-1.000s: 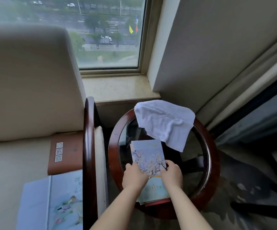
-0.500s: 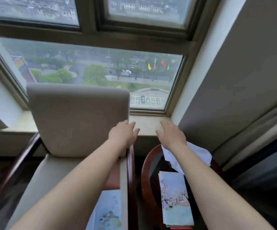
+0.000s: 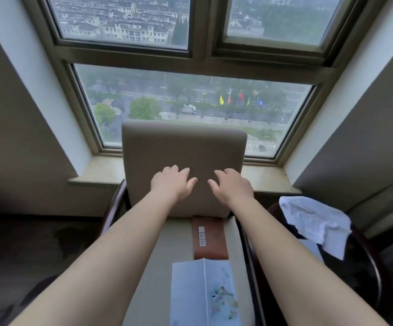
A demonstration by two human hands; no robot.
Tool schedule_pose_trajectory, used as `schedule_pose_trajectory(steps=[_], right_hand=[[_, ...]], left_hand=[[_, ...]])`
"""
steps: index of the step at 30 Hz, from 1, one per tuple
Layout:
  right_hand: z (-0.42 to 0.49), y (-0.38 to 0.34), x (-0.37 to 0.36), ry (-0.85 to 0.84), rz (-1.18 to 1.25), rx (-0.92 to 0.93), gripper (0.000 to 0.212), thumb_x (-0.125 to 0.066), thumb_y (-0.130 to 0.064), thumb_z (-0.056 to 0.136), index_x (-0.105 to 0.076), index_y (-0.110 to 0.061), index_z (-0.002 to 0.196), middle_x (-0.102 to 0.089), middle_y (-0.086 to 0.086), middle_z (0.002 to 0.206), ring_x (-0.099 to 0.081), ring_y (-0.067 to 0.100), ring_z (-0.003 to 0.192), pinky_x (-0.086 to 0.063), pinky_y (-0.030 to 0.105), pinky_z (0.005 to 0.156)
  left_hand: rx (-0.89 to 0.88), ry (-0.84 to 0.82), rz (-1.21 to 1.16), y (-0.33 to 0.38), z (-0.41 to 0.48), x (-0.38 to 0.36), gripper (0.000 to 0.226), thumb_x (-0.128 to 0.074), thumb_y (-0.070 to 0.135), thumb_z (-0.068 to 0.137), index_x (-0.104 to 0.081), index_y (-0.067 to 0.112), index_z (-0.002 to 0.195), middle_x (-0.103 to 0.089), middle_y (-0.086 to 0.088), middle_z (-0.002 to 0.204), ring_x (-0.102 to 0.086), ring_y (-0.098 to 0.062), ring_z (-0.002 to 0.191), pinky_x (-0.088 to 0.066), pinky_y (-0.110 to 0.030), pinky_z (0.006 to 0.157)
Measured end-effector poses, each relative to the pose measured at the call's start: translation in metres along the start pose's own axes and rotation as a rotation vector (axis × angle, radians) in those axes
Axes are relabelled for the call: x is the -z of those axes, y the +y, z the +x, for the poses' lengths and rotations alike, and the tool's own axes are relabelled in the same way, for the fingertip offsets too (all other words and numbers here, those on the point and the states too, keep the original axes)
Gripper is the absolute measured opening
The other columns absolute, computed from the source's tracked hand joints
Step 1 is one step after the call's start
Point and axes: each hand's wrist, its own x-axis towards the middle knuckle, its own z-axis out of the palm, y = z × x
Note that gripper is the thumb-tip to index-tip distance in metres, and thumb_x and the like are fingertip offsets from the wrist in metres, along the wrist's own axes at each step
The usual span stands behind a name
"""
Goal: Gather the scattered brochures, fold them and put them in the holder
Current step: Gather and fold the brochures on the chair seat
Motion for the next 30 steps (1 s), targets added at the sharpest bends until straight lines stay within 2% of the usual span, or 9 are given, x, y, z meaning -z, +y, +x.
schedule_pose_trajectory(steps=[6, 15, 17, 20, 23, 26, 28, 30], right_hand=[[-0.030, 0.009, -0.096, -0.086, -0.017, -0.056, 0.050, -0.036, -0.046, 0.099, -0.046, -0.019, 0.139, -0.051, 0.007, 0.137, -0.041, 0.024, 0.133, -0.039, 0.042, 0.105], [-0.084, 0.050, -0.298, -0.282, 0.025, -0.205, 0.055, -0.034, -0.048, 0.099, -0.037, -0.015, 0.143, -0.045, 0.008, 0.143, -0.036, 0.025, 0.137, -0.038, 0.041, 0.104], [-0.099, 0.056, -0.342, -0.328, 0.063, -0.266, 0.065, -0.034, -0.052, 0.098, -0.027, -0.012, 0.149, -0.037, 0.010, 0.150, -0.030, 0.025, 0.142, -0.037, 0.041, 0.107], [-0.120, 0.059, -0.393, -0.394, 0.142, -0.368, 0.084, -0.035, -0.059, 0.095, -0.005, -0.009, 0.155, -0.012, 0.011, 0.162, -0.009, 0.025, 0.151, -0.027, 0.042, 0.116], [-0.133, 0.058, -0.419, -0.385, 0.190, -0.407, 0.091, -0.040, -0.058, 0.093, 0.006, -0.010, 0.155, 0.003, 0.012, 0.164, -0.001, 0.025, 0.152, -0.025, 0.042, 0.117], [-0.134, 0.055, -0.423, -0.346, 0.252, -0.411, 0.081, -0.041, -0.046, 0.098, 0.004, -0.013, 0.155, 0.003, 0.008, 0.165, -0.001, 0.022, 0.152, -0.025, 0.040, 0.118], [-0.131, 0.052, -0.421, -0.328, 0.325, -0.411, 0.070, -0.037, -0.039, 0.101, -0.001, -0.014, 0.156, -0.001, 0.004, 0.165, -0.004, 0.020, 0.152, -0.025, 0.037, 0.117], [-0.131, 0.044, -0.413, -0.302, 0.399, -0.391, 0.060, -0.034, -0.031, 0.103, -0.009, -0.016, 0.156, -0.008, 0.001, 0.164, -0.011, 0.018, 0.152, -0.026, 0.034, 0.117]], left_hand=[[-0.042, -0.079, -0.005, -0.012, -0.012, -0.104, 0.054, -0.023, 0.054, 0.097, -0.040, 0.025, 0.140, -0.047, -0.008, 0.138, -0.042, -0.028, 0.129, -0.037, -0.041, 0.102], [-0.036, -0.254, -0.073, -0.001, -0.038, -0.314, 0.055, -0.026, 0.052, 0.097, -0.038, 0.021, 0.142, -0.045, -0.011, 0.141, -0.042, -0.030, 0.129, -0.038, -0.042, 0.104], [-0.018, -0.297, -0.086, 0.004, -0.050, -0.357, 0.056, -0.024, 0.052, 0.098, -0.034, 0.022, 0.144, -0.041, -0.010, 0.145, -0.041, -0.029, 0.131, -0.038, -0.042, 0.105], [0.017, -0.358, -0.130, 0.009, -0.067, -0.408, 0.056, -0.022, 0.052, 0.098, -0.031, 0.024, 0.145, -0.037, -0.008, 0.149, -0.038, -0.027, 0.135, -0.039, -0.042, 0.104], [0.056, -0.339, -0.224, 0.015, -0.080, -0.437, 0.055, -0.024, 0.051, 0.098, -0.028, 0.024, 0.146, -0.024, -0.007, 0.156, -0.027, -0.027, 0.142, -0.036, -0.043, 0.107], [0.130, -0.279, -0.342, 0.023, -0.087, -0.447, 0.056, -0.026, 0.049, 0.098, -0.028, 0.023, 0.148, -0.014, -0.005, 0.161, -0.013, -0.026, 0.148, -0.029, -0.043, 0.113], [0.195, -0.273, -0.454, 0.032, -0.085, -0.442, 0.056, -0.025, 0.049, 0.098, -0.039, 0.019, 0.143, -0.019, -0.009, 0.160, -0.015, -0.027, 0.147, -0.026, -0.042, 0.116], [0.283, -0.293, -0.618, 0.041, -0.080, -0.431, 0.061, -0.024, 0.055, 0.097, -0.055, 0.011, 0.126, -0.038, -0.016, 0.149, -0.030, -0.030, 0.141, -0.031, -0.042, 0.112]])
